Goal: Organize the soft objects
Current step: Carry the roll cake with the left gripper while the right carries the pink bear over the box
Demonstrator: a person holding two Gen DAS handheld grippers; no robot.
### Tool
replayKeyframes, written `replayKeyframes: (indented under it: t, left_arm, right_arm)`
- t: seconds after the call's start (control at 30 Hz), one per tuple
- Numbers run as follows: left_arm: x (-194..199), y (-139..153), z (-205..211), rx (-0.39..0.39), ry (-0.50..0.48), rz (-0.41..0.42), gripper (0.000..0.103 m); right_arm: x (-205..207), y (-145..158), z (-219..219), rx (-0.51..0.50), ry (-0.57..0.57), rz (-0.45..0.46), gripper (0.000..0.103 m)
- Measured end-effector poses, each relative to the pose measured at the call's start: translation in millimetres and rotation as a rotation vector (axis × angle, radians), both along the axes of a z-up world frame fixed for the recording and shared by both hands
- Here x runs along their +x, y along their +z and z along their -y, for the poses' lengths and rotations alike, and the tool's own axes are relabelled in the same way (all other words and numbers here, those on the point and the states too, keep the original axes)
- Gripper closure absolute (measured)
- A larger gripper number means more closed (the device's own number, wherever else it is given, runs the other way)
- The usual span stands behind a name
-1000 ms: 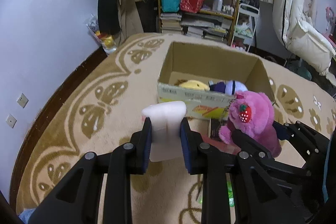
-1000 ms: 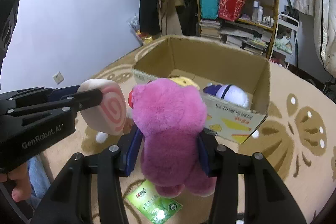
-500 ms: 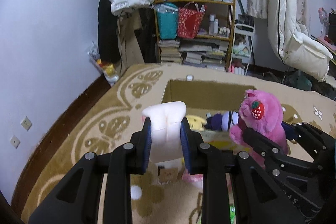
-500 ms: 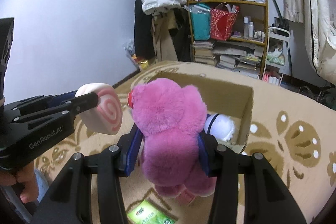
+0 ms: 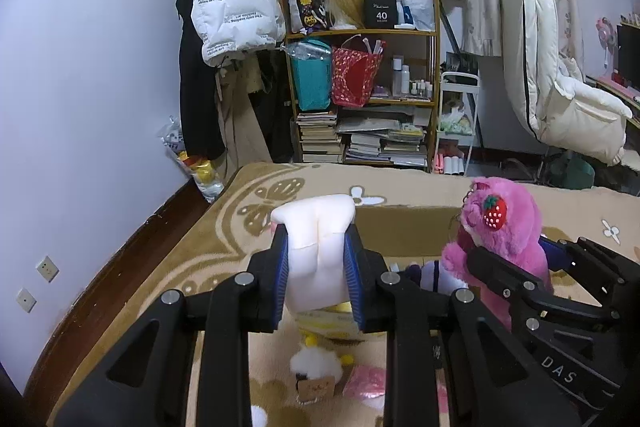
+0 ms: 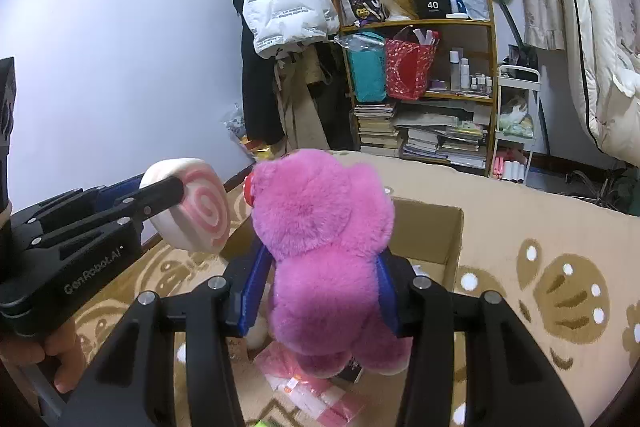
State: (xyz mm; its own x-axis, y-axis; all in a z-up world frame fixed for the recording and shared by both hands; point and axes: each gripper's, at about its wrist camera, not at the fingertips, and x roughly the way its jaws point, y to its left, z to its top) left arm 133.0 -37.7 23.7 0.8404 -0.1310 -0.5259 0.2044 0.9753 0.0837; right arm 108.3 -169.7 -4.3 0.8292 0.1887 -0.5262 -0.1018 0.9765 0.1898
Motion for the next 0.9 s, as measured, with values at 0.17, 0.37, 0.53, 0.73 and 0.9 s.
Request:
replayKeyframes:
  t: [0.17,0.37,0.53,0.73,0.9]
  left_arm:
    - [10.9,-2.8,1.7,-0.005,-0.006,0.012,0.078]
    - [25.0,-13.1,14.2,0.012,-0.026,0.007,0.077]
    - [36.5,-26.8,26.4,0.030,-0.040,-0.013,0.077]
    - [48.1,-45.3,34.0,0.029,-0.046,-0.053,0.077]
    - [52.9,-59.9,38.2,0.060,-0.043,-0.084,0.076]
  right_arm:
    - [10.8,-3.6,8.3,0.011,-0.021,0.001,0.052]
    - [25.1,-14.8,20.6,0.032,-0.040,-0.022,0.052]
    - [34.1,-22.9,26.4,0.041,-0.053,-0.038,0.052]
    - [44.8,-30.9,36.8,0.058,-0.071,-0.050,0.052]
    - [53.0,-34.6,42.7,0.090,-0.082,-0.056,0.051]
